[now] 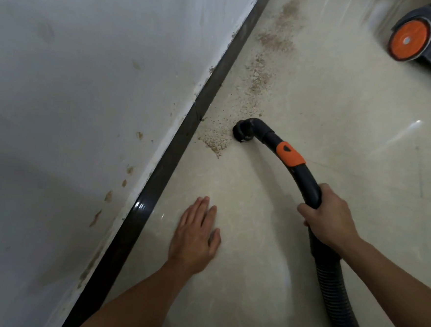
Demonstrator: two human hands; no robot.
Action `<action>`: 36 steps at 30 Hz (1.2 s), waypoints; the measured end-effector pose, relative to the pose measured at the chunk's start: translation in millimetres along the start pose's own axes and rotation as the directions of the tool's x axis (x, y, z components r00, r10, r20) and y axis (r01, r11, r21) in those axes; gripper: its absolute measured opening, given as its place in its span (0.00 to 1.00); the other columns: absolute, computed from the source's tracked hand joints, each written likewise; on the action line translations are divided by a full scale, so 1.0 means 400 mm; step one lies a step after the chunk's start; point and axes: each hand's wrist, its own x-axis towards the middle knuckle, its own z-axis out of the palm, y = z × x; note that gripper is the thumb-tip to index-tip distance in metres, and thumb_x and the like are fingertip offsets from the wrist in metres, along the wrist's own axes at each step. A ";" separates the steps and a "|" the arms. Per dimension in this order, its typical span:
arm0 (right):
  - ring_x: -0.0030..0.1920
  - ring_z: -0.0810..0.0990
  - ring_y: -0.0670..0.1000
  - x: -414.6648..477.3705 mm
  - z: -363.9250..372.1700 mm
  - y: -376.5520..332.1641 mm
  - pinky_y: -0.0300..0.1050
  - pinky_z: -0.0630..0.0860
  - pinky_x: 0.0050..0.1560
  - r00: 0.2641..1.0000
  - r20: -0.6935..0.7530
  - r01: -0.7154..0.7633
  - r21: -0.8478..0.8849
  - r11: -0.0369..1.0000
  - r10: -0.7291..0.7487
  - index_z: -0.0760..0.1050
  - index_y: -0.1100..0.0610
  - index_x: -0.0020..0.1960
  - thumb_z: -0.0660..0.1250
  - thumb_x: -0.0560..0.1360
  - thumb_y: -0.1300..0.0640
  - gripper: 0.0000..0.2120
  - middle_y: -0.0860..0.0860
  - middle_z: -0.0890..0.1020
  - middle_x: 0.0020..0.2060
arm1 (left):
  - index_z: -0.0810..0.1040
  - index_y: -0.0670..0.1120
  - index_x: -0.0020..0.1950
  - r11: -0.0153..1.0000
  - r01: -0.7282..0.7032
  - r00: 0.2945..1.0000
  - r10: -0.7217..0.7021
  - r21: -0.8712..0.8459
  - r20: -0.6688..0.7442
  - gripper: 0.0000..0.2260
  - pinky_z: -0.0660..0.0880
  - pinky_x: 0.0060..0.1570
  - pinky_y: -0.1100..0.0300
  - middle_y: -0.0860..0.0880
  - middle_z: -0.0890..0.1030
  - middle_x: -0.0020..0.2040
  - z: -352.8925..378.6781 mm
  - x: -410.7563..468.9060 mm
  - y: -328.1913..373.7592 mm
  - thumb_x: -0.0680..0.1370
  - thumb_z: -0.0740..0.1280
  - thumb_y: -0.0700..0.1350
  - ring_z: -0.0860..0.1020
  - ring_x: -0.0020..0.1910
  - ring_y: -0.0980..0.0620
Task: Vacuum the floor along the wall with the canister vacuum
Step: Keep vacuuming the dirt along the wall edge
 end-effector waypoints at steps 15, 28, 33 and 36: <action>0.34 0.80 0.57 -0.041 0.015 -0.035 0.51 0.78 0.37 0.998 0.040 0.040 -0.013 0.999 -0.040 0.69 0.55 0.48 0.71 0.71 0.57 0.11 0.55 0.80 0.34 | 0.69 0.43 0.73 1.000 0.003 1.000 -0.004 0.009 0.013 0.25 0.57 0.74 0.51 0.42 0.64 0.75 -0.009 0.002 0.005 0.79 0.53 0.54 0.60 0.76 0.46; 0.35 0.82 0.58 0.089 0.070 -0.149 0.48 0.76 0.36 0.997 0.041 0.070 0.015 0.997 -0.070 0.70 0.57 0.49 0.70 0.71 0.57 0.11 0.56 0.80 0.37 | 0.71 0.43 0.72 1.000 0.004 1.000 -0.004 0.017 0.002 0.24 0.59 0.73 0.50 0.42 0.66 0.75 -0.007 0.003 0.007 0.79 0.56 0.53 0.61 0.75 0.46; 0.27 0.82 0.49 0.097 0.069 -0.126 0.41 0.72 0.27 0.992 0.090 0.088 0.036 0.996 -0.091 0.69 0.53 0.44 0.71 0.71 0.58 0.10 0.53 0.81 0.33 | 0.70 0.44 0.72 1.000 0.005 1.000 -0.005 0.019 0.006 0.25 0.61 0.72 0.48 0.42 0.65 0.75 -0.002 0.005 0.002 0.79 0.56 0.54 0.61 0.76 0.46; 0.26 0.82 0.49 0.140 0.064 -0.149 0.40 0.72 0.28 0.994 0.072 0.079 0.059 0.995 -0.083 0.70 0.54 0.44 0.71 0.70 0.58 0.09 0.54 0.81 0.33 | 0.71 0.43 0.71 1.000 0.001 1.000 0.000 0.019 -0.010 0.25 0.60 0.73 0.48 0.42 0.66 0.75 -0.001 0.008 0.001 0.78 0.57 0.53 0.62 0.75 0.46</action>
